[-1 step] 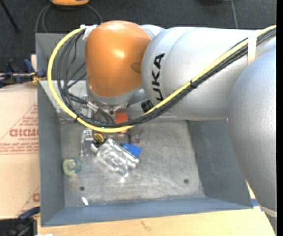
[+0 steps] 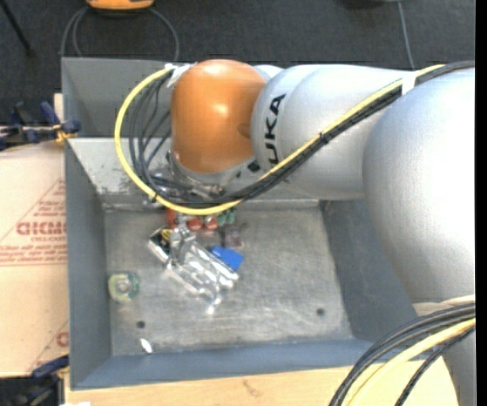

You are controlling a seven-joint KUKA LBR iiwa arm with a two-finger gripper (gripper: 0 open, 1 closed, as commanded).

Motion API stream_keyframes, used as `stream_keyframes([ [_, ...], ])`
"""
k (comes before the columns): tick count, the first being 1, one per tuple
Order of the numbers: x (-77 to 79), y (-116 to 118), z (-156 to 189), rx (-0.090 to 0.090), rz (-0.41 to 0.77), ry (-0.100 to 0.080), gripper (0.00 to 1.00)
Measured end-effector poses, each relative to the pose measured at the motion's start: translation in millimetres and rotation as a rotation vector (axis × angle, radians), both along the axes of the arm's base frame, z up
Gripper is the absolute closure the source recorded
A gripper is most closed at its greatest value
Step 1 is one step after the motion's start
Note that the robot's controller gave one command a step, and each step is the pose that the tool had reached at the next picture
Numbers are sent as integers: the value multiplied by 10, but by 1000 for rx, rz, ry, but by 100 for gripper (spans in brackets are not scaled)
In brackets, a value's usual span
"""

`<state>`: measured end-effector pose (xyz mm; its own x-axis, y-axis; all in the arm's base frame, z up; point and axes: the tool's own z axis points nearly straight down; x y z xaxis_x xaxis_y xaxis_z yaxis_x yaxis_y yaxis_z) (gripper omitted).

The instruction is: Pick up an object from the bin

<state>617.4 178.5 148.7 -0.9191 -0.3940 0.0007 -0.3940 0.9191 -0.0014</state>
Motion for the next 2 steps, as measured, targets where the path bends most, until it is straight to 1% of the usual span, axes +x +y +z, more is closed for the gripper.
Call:
stream_keyframes([
  [1, 115, -292, -334, 9, -86, -24, 0],
  [2, 88, -189, -385, 13, -75, -23, 0],
])
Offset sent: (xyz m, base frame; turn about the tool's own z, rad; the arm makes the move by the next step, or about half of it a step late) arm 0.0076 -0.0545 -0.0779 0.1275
